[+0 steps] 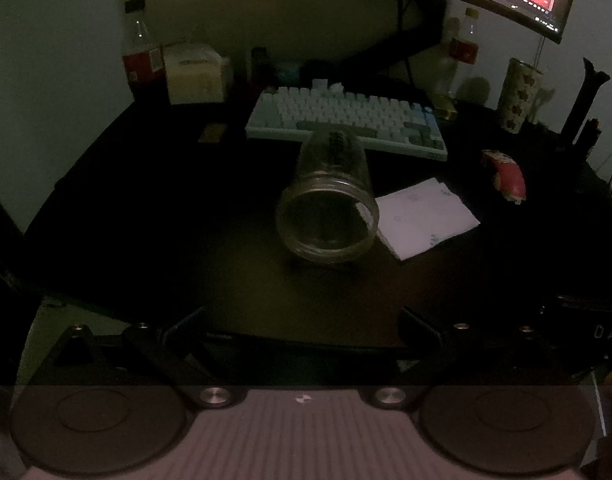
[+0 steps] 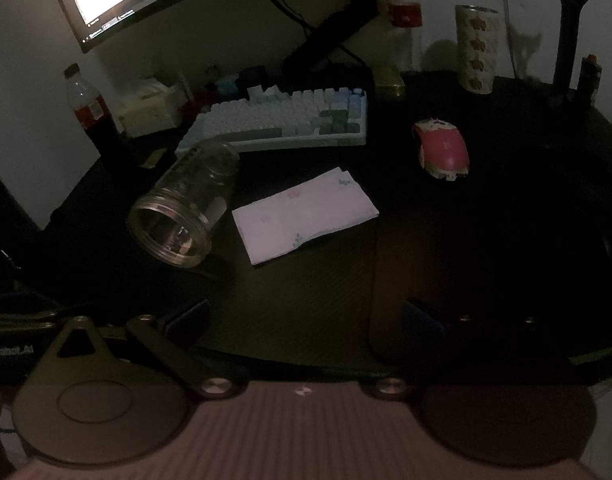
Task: Clean container
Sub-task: 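Move the left tool toward the clear glass jar and grasp it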
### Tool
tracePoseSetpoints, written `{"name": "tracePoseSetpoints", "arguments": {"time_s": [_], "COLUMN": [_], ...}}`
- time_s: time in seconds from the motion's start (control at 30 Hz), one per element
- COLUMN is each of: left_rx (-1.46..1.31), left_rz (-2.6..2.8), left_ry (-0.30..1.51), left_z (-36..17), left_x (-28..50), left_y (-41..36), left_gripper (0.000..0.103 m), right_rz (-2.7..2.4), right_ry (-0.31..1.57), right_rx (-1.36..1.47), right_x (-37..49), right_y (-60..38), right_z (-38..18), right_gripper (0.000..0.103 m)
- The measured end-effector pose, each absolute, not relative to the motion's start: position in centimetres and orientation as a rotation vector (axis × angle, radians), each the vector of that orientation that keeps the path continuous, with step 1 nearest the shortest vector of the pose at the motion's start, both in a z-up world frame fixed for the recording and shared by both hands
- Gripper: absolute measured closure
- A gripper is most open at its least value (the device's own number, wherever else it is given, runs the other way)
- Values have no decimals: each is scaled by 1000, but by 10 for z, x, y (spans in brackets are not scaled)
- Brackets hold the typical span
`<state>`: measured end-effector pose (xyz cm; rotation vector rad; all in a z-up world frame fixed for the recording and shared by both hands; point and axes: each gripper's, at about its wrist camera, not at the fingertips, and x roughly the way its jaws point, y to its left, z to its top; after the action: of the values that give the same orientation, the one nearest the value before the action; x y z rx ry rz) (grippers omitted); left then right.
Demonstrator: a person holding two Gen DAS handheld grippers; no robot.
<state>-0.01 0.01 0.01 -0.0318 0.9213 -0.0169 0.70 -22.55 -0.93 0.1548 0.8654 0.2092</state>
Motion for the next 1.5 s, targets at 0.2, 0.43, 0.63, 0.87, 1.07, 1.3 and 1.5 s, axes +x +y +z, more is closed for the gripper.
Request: {"name": "tracePoseSetpoints", "arguments": {"time_s": [0.2,0.43,0.63,0.87,1.07,1.3,1.5], "left_rx": [-29,-33,-71,-162,-190,-183,-196], "left_rz": [-22,-29,-42,-69,-21,-17,-41], "left_ry": [859,782,765,754,773,764,806], "left_z": [1,2,1,-15,-29,-39,-53], "left_x": [-2,-5,-3,4,8,13,28], "left_y": [2,5,7,14,20,12,5], "left_gripper": [0,0,0,1,11,1,1], "right_rz": [246,291,324,369,373,402,422], "right_ry": [824,772,690,679,596,653,734], "right_rx": [170,187,189,220,311,252,280], "right_x": [3,-3,-8,7,16,35,61], "right_y": [-229,-233,-237,-250,-268,-256,-248], "right_z": [-9,-7,3,-4,-8,-21,-51], "right_gripper": [0,0,0,0,1,20,25]}}
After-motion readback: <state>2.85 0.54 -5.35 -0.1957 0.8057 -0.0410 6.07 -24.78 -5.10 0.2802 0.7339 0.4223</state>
